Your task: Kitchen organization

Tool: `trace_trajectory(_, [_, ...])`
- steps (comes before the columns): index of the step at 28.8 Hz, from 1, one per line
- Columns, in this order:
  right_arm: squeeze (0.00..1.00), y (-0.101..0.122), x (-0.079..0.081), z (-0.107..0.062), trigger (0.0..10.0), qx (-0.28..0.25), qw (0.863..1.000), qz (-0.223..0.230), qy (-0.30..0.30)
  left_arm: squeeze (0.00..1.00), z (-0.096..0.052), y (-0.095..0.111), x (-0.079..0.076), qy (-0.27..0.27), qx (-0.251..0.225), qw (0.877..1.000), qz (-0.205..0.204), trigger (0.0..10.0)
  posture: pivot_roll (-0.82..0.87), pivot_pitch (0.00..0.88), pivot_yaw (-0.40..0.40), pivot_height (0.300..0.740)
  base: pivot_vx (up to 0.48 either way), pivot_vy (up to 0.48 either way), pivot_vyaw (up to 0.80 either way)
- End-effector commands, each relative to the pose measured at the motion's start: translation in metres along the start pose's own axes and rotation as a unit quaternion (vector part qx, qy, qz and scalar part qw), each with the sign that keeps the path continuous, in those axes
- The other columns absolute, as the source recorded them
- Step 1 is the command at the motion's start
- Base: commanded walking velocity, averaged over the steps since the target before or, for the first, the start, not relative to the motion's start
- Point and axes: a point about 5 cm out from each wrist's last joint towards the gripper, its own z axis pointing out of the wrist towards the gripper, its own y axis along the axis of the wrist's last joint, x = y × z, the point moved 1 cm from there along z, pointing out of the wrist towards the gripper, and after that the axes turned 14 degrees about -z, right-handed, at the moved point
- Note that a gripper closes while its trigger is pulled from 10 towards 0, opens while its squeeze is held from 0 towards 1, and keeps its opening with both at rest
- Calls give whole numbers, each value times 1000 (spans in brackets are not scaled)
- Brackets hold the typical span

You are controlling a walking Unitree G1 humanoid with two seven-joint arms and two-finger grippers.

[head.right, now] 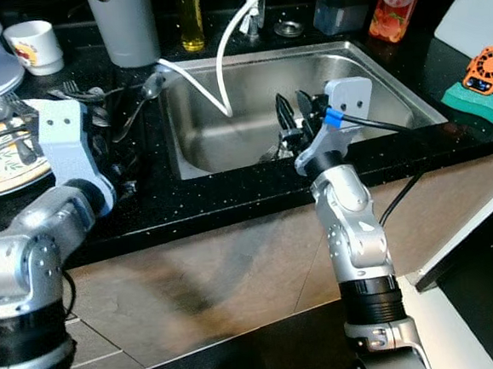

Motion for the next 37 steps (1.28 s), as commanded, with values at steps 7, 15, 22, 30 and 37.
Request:
trace_trajectory(7, [0, 2, 4, 1, 10000, -5, 1000, 7, 9, 1000, -8, 4, -3, 102, -75, 989, 72, 10000, 153, 79, -43, 740, 0, 0, 0])
trace_trajectory(15, [0, 1, 5, 1, 10000, -3, 1000, 11, 11, 1000, -3, 0, -11, 109, -52, 993, 17, 10000, 152, 65, -45, 740, 0, 0, 0])
trace_trajectory(22, [0, 3, 6, 3, 10000, -8, 1000, 12, 12, 0, 10, -30, -17, 109, 17, 994, -11, 10000, 143, 54, -38, 740, 0, 0, 0])
trace_trajectory(30, [0, 3, 5, 2, 10000, -9, 1000, 11, 10, 0, 15, -45, 2, 163, 51, 985, -14, 510, 135, 48, -37, 740, 0, 0, 0])
trace_trajectory(37, [0, 3, 5, 2, 10000, -8, 1000, 16, 9, 0, 16, -49, 9, 181, 57, 982, -9, 0, 142, 47, -43, 740, 0, 0, 0])
